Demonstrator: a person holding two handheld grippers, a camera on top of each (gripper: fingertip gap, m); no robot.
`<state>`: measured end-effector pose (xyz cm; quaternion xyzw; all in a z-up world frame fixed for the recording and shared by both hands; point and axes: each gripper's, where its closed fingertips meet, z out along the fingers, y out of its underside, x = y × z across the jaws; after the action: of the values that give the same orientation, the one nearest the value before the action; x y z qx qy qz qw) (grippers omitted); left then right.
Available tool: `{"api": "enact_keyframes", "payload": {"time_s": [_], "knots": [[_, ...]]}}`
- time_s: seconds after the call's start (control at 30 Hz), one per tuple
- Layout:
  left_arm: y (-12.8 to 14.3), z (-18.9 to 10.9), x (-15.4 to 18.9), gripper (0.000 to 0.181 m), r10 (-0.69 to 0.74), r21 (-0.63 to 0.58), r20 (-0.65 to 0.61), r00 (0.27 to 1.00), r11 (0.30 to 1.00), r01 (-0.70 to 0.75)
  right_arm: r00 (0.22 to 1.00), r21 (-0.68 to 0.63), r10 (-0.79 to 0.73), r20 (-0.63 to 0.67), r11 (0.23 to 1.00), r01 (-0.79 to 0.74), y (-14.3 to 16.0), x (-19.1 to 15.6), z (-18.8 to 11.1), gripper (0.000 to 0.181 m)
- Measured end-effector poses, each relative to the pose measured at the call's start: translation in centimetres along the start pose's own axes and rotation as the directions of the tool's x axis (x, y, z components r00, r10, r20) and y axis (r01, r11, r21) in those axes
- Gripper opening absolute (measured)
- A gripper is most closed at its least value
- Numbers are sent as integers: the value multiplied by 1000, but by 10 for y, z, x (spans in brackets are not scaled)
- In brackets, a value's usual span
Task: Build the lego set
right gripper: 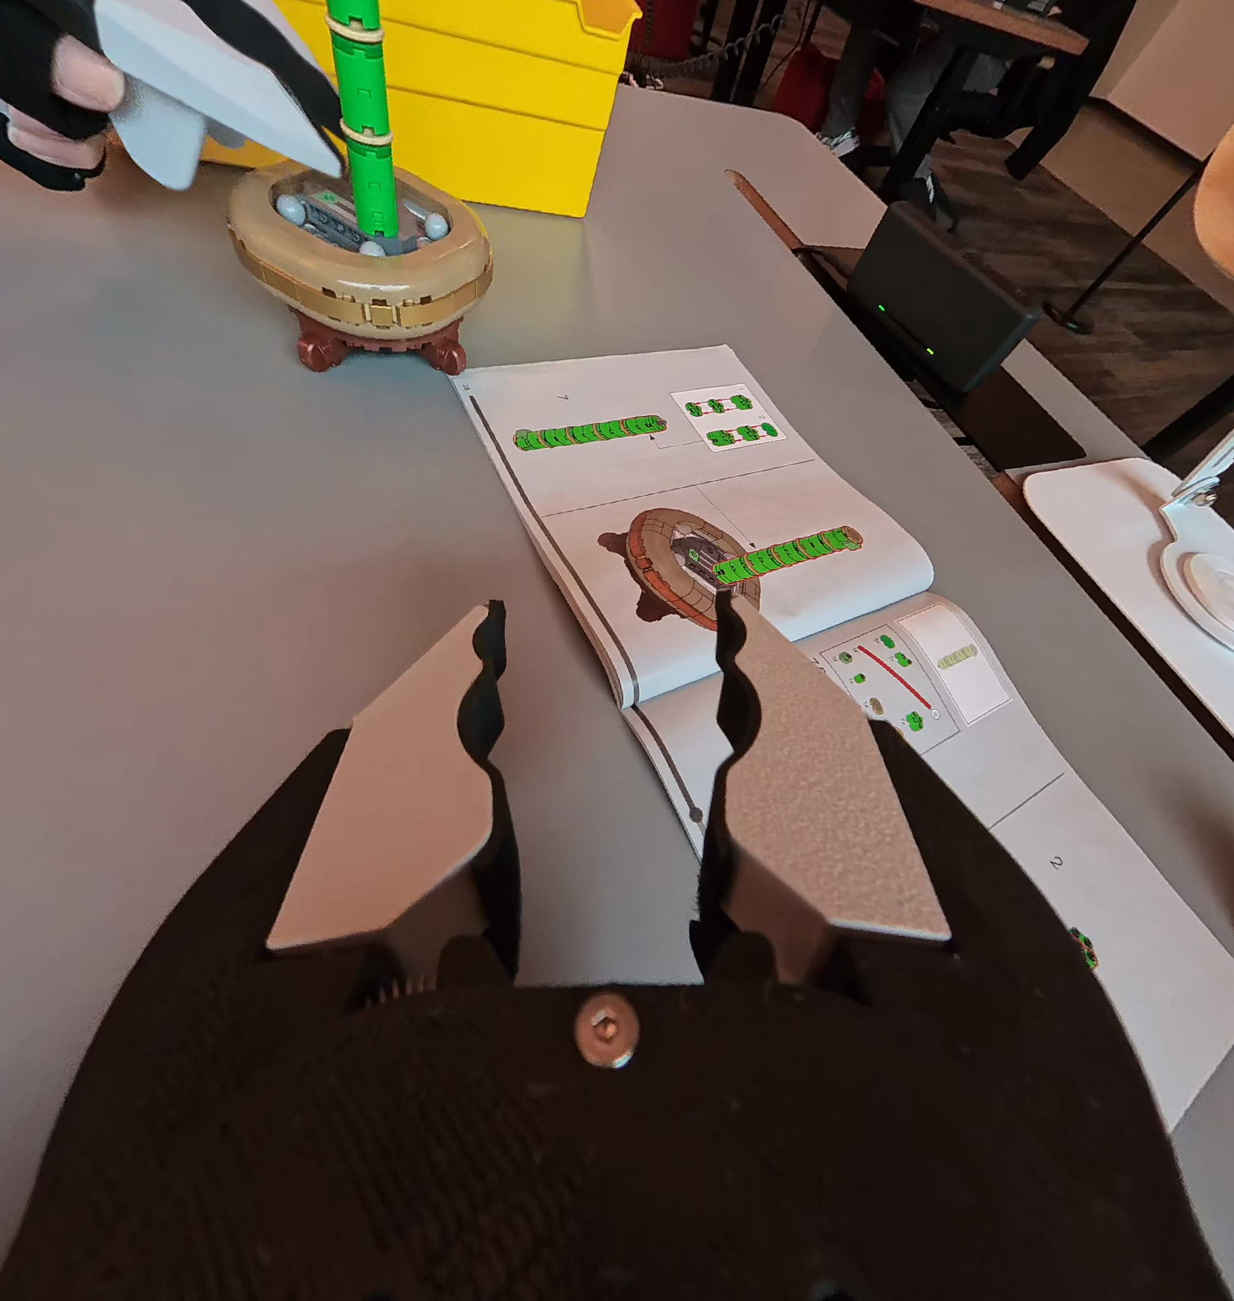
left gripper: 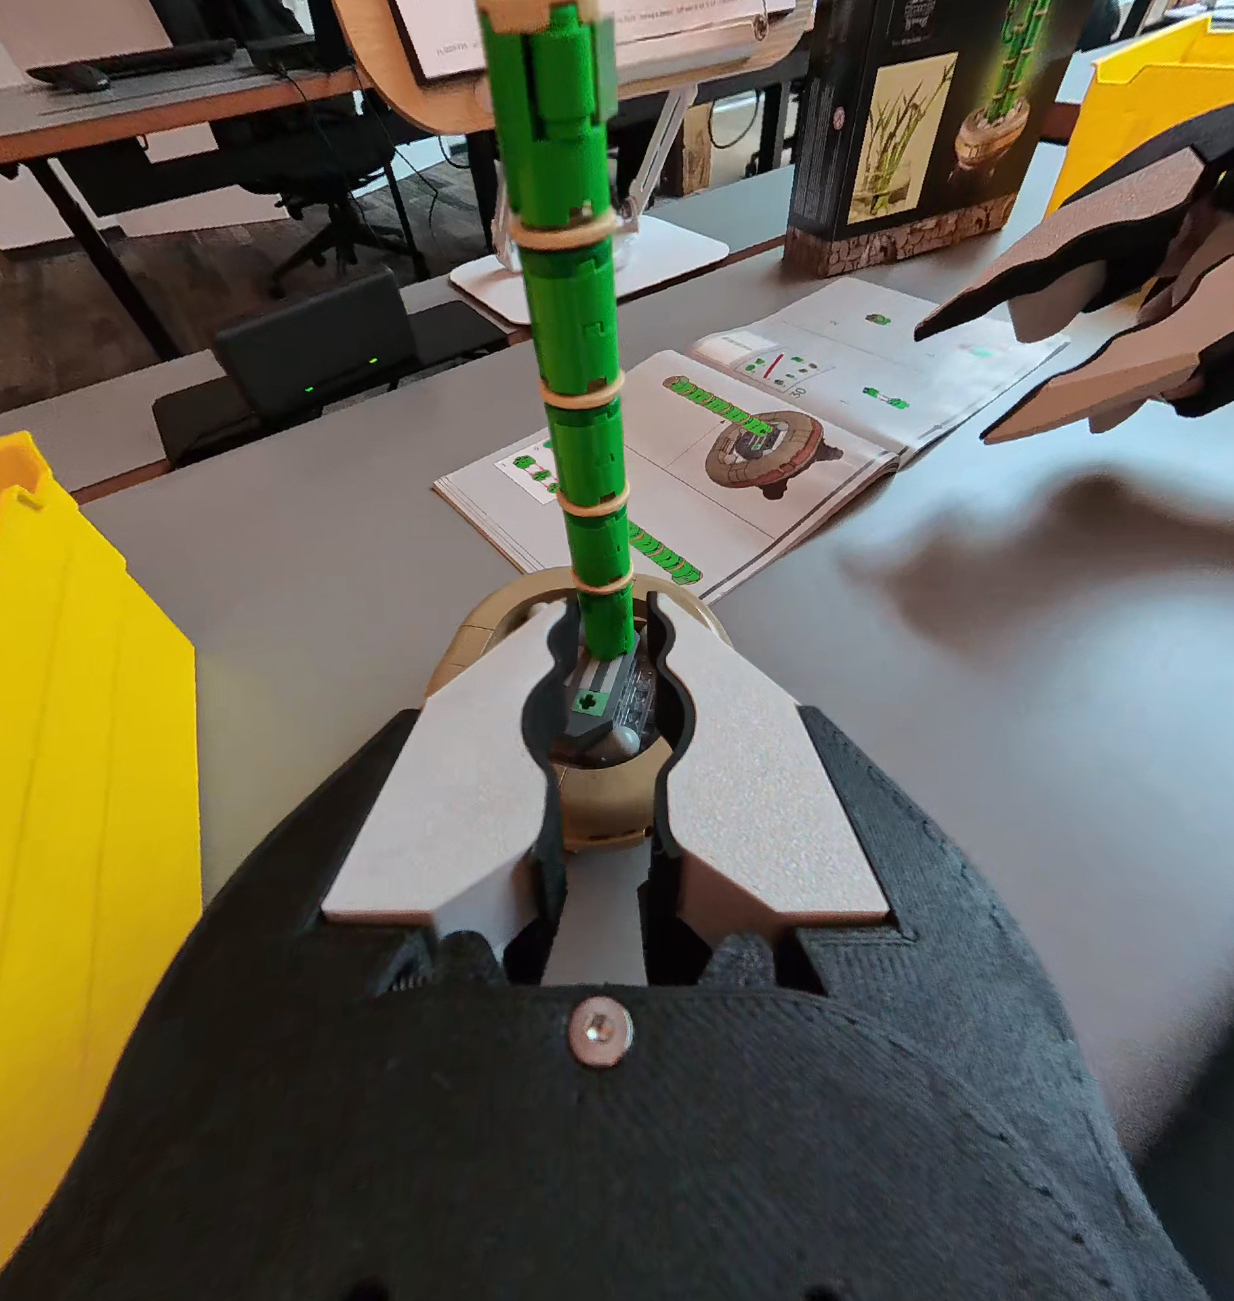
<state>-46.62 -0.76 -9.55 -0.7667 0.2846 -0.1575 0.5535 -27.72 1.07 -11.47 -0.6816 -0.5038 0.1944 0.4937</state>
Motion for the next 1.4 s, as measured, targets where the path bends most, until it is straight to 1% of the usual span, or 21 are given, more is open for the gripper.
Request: {"api": "enact_keyframes", "payload": {"time_s": [0.17, 0.23, 0.37, 0.43, 0.53, 0.6, 0.73, 0.8, 0.87, 0.93, 0.97, 1.0, 1.03, 1.13, 1.17, 1.2, 1.27, 1.33, 1.4], "knots": [[5, 3, -3, 13, 14, -20, 20, 1000, 1000, -14, 1000, 2, -11, -5, 1000, 11, -2, 0, -2, 60], [5, 2, -4, 14, -2, -13, 23, 1000, 1000, 2, 1000, 3, -16, -7, 1000, 16, -3, 1, -3, 60], [12, -7, -4, 14, -4, 2, 39, 999, 1000, 4, 1000, 15, -12, -5, 1000, 12, -5, 0, -4, 60], [10, -17, -4, 14, -1, 45, 66, 998, 999, -2, 1000, 24, -4, -6, 1000, 4, -6, 1, -4, 60], [-7, -38, -7, 13, -3, 169, 124, 992, 986, -18, 1000, 42, 29, -1, 999, -29, -7, 2, -4, 60], [-14, -50, -11, 11, -20, 228, 161, 987, 974, -17, 999, 70, 41, -13, 997, -40, -10, 5, -6, 60], [-12, -60, -22, 9, -4, 250, 239, 971, 967, -57, 992, 166, 68, -108, 985, -50, -25, 24, -24, 60], [-12, -59, -23, 9, -12, 252, 240, 971, 966, -50, 982, 218, 94, -164, 974, -57, -33, 36, -38, 60], [-8, -55, -23, 9, -15, 232, 229, 973, 972, -40, 967, 292, 164, -196, 951, -102, -50, 49, -57, 63], [-6, -53, -22, 9, -7, 217, 225, 974, 975, -43, 952, 435, 260, -164, 885, -167, -91, 56, -90, 63], [-6, -52, -21, 9, -2, 214, 225, 974, 976, -47, 949, 502, 276, -150, 848, -167, -114, 59, -109, 63], [-5, -51, -21, 9, 2, 210, 226, 974, 976, -50, 951, 539, 267, -157, 830, -144, -134, 62, -126, 63], [-4, -50, -21, 9, 4, 202, 227, 974, 978, -51, 952, 546, 243, -184, 831, -106, -150, 68, -139, 63], [-1, -46, -22, 10, 12, 177, 232, 973, 983, -54, 942, 477, 164, -291, 879, -5, -181, 92, -164, 64], [0, -45, -22, 10, 16, 171, 236, 972, 984, -58, 940, 445, 152, -305, 895, 0, -185, 100, -169, 64], [1, -45, -23, 10, 20, 166, 241, 970, 984, -62, 945, 406, 149, -290, 914, -19, -187, 106, -169, 64], [1, -45, -24, 10, 26, 162, 253, 967, 984, -69, 959, 301, 179, -218, 948, -108, -177, 107, -165, 65], [2, -44, -25, 10, 26, 156, 260, 965, 985, -69, 970, 223, 194, -144, 962, -159, -163, 99, -159, 66], [4, -43, -27, 10, 19, 148, 263, 965, 987, -60, 978, 213, 157, -138, 969, -125, -154, 99, -152, 64]]}}
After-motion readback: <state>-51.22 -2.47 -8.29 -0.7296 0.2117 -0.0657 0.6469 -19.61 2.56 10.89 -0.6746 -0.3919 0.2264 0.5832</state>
